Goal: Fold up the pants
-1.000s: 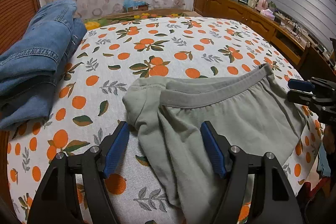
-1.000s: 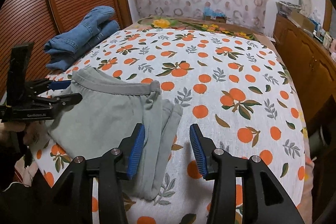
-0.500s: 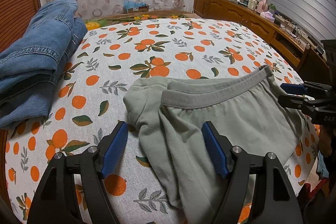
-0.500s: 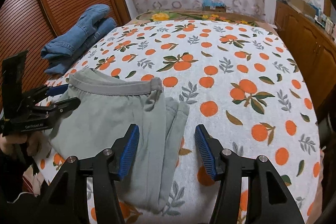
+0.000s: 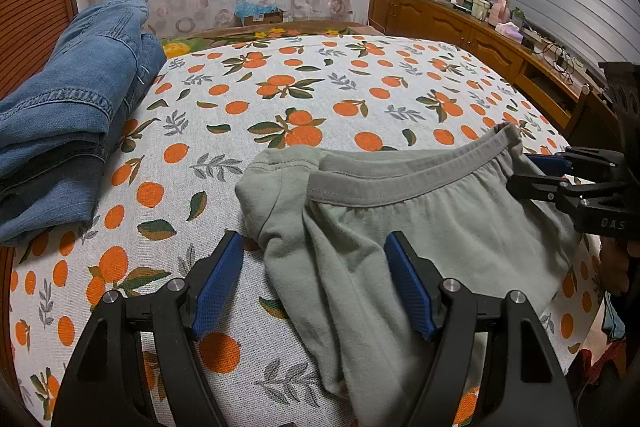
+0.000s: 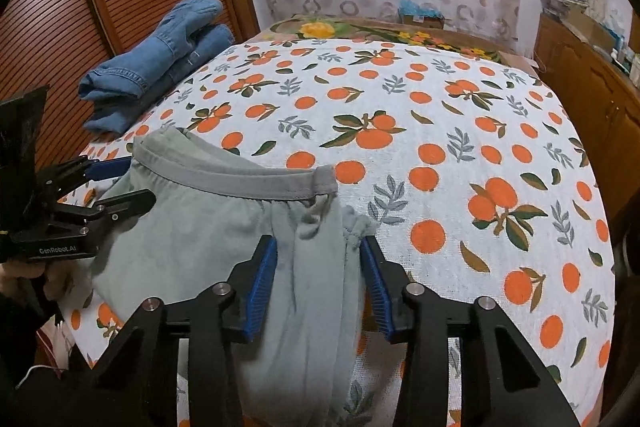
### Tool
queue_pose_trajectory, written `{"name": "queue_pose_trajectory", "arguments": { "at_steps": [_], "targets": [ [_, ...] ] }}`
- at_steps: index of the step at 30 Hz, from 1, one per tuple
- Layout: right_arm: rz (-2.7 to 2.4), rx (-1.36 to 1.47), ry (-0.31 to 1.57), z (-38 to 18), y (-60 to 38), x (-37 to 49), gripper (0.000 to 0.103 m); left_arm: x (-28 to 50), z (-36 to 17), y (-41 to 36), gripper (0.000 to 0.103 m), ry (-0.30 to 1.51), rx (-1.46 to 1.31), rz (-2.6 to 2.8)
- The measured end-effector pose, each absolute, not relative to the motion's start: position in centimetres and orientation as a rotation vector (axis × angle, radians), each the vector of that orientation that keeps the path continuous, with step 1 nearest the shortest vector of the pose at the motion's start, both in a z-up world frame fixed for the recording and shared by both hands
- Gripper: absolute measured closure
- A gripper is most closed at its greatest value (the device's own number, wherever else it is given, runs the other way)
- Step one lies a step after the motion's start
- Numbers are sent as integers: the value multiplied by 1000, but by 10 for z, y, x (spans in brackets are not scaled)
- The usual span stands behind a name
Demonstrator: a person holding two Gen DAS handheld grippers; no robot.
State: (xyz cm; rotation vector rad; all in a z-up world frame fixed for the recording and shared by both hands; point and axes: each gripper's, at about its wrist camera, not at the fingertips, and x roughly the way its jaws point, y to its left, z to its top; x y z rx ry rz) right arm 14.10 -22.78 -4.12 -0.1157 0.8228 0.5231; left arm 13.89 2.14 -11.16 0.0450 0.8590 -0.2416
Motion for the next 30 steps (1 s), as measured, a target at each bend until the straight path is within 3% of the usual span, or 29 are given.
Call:
{"name": "queue_pose_trajectory", "arguments": {
  "at_steps": [7,13,20,23,27,30],
  "targets": [
    [516,-112,809,-42,-230,140,63,141,-109,26,29,870,1,-248],
    [503,-113,806,-42,-231,139,63,151,-104,35,39,882,-74,-258],
    [503,-97,813,-40,-236,145,63,159,-107,38,42,882,-90,-253],
    [503,-107,808,-40,-234,144,64,159,-107,37,56,877,-96,-267],
    [539,-107,811,-41,-233,143,85,158,-107,34,76,878,-111,-304],
    [554,-106,815,-42,-232,143,90,156,-104,32,84,873,-117,-323]
  ]
}}
